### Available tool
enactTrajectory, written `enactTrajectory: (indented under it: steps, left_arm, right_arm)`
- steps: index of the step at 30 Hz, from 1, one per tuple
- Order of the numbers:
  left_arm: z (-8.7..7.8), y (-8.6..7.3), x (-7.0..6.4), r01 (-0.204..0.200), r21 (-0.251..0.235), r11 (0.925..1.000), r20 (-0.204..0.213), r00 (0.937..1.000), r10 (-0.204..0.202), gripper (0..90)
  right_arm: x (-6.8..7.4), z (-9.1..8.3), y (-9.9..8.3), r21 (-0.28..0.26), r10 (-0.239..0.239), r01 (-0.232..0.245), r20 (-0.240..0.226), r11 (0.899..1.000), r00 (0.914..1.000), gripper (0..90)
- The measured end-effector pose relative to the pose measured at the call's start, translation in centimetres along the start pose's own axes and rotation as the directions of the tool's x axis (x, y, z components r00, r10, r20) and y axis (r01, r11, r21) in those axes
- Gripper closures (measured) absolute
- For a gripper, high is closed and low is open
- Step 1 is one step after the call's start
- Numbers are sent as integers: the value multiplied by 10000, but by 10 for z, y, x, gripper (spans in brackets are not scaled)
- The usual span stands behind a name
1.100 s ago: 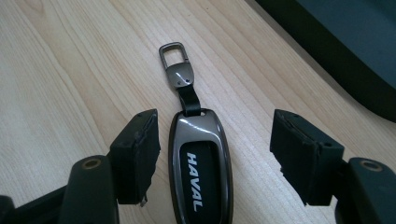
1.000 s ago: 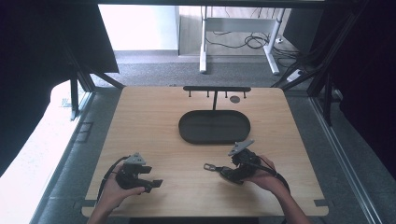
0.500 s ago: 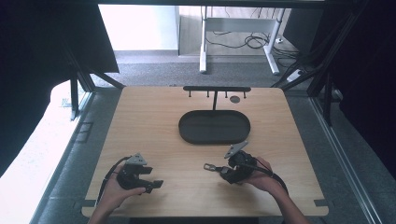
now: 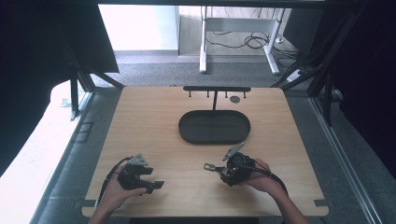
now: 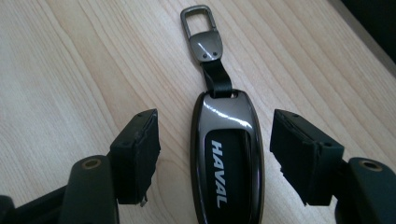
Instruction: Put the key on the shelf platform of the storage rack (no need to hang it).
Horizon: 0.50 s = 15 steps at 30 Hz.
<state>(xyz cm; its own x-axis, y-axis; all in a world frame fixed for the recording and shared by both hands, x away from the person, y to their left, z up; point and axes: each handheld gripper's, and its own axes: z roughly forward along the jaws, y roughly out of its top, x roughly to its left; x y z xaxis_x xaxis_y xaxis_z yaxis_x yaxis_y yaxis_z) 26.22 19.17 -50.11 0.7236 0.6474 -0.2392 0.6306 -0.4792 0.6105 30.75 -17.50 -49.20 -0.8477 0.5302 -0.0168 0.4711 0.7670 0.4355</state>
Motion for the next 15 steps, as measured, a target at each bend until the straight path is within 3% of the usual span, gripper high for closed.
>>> enactTrajectory:
  steps: [15]
  left_arm:
    - [8, 0, -2, -12, 250, 9997, 76, 10000, 10, 259]
  right_arm:
    - [3, 8, 1, 419, -225, 219, 147, 9989, 9996, 336]
